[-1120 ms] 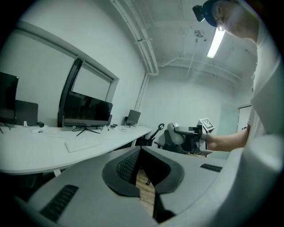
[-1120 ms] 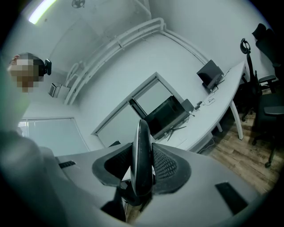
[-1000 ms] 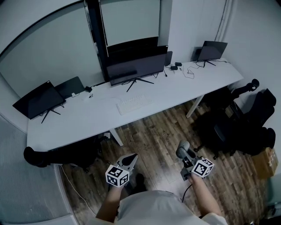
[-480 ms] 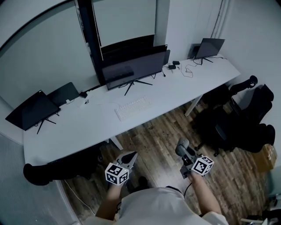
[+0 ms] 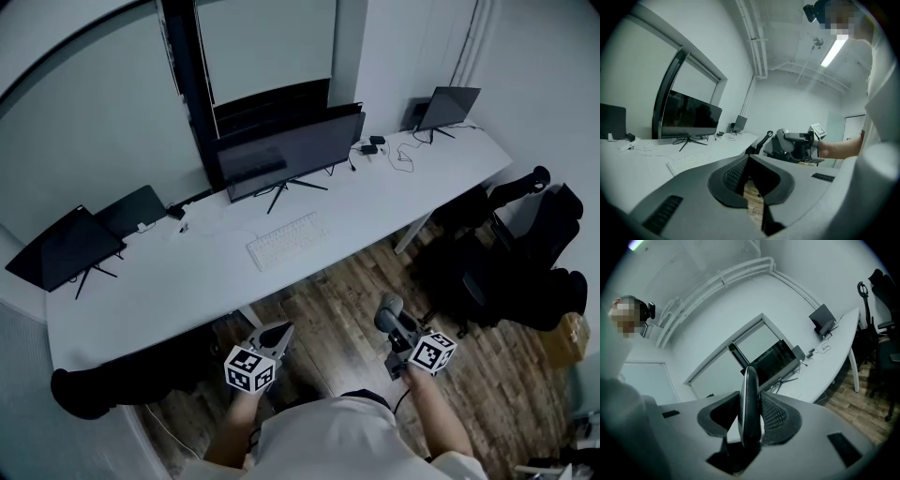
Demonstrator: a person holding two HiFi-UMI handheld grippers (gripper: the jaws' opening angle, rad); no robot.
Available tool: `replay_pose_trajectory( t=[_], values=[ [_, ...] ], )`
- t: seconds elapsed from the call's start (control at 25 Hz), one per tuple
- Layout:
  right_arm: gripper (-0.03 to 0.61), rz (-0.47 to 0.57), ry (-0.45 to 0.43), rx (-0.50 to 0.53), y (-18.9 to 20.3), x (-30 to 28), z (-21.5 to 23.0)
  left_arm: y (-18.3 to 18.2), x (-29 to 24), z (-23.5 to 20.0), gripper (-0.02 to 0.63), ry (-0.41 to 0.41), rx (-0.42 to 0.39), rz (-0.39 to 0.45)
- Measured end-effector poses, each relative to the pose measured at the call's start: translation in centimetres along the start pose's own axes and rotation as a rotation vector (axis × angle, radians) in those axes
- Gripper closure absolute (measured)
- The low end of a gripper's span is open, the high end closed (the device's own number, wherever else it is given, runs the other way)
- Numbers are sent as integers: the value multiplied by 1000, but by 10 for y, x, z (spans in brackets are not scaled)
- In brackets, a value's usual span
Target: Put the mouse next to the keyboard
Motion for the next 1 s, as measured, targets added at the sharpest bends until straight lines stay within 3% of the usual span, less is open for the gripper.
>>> replay_pose_trajectory(
  t=[0.6,1.0],
  values=[
    [431,2,9,-21,-9,-22,17,-13,-21,-22,597,1,-2,-12],
    [431,-25,-27,-36,-30,-54,55,-26,-62,-34,597,-36,8,-10]
  ],
)
Point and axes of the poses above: the fingertips, and each gripper's own axes: x backward along the fingers, z to its right, y out of its underside, the point moved 3 cm from there along x, backward along the fingers, and after that the axes turned 3 degrees about x, right-handed, at the moved point
